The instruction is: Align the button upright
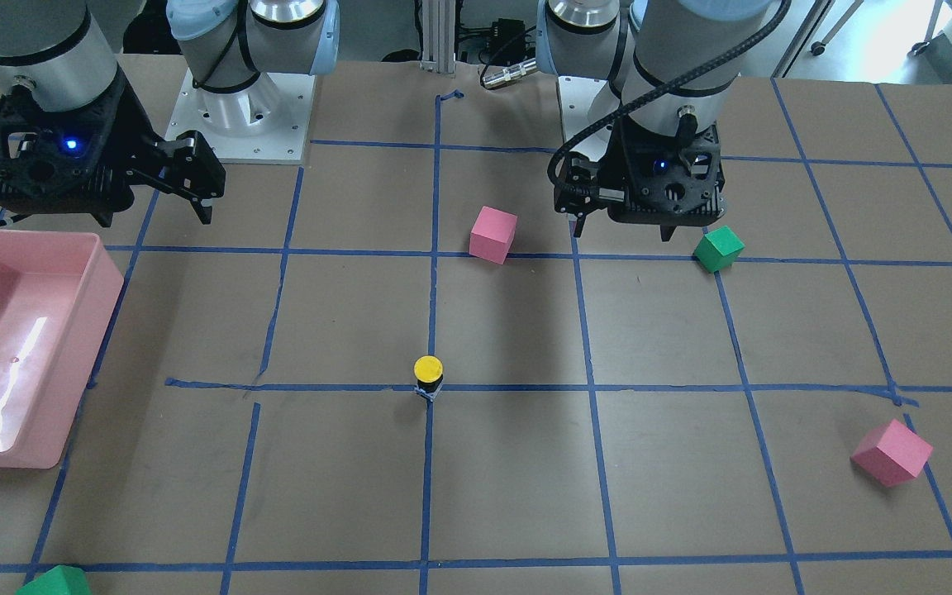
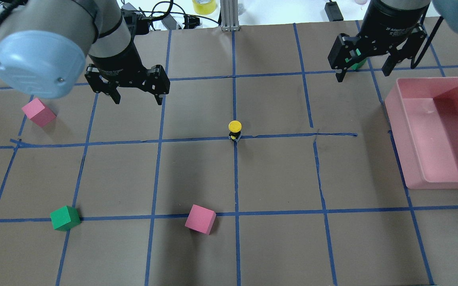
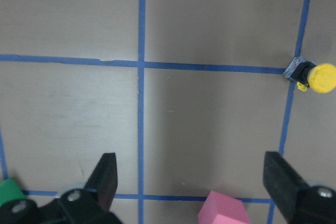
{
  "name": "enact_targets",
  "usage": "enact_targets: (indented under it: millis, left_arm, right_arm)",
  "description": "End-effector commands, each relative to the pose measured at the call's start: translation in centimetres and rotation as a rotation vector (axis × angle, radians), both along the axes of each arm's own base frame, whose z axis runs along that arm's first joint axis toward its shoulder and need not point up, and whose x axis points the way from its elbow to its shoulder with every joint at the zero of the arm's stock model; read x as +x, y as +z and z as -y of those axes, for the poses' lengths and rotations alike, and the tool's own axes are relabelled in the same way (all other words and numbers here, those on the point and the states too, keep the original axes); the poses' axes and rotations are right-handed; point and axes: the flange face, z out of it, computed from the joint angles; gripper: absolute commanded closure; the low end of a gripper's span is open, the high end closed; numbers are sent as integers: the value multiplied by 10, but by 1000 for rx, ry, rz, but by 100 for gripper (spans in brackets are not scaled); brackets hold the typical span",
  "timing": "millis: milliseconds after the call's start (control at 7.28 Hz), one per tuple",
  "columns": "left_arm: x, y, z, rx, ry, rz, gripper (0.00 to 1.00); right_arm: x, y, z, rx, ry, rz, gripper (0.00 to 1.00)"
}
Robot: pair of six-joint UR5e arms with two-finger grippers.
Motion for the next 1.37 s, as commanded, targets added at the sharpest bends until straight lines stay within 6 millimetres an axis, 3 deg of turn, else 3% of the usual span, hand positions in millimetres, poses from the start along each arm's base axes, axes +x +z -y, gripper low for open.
enact_targets:
  millis: [0, 137, 275, 549, 1236]
  left_arm:
    - [-1, 28, -13, -31, -103, -6, 0]
    - [0, 47, -15, -130, -154, -11, 0]
    - [1, 46, -19, -132, -163, -4, 0]
    - [3, 6, -15, -173, -163, -8, 0]
    - [3, 6, -14, -222, -163, -12, 0]
  right_arm:
    - [3, 2, -1, -4, 5, 3, 0]
    - [2, 2, -1, -3, 3, 0, 0]
    - [0, 0, -1, 4, 5, -14, 0]
    - [0, 0, -4, 13, 0, -18, 0]
    - [0, 0, -3, 10, -8, -16, 0]
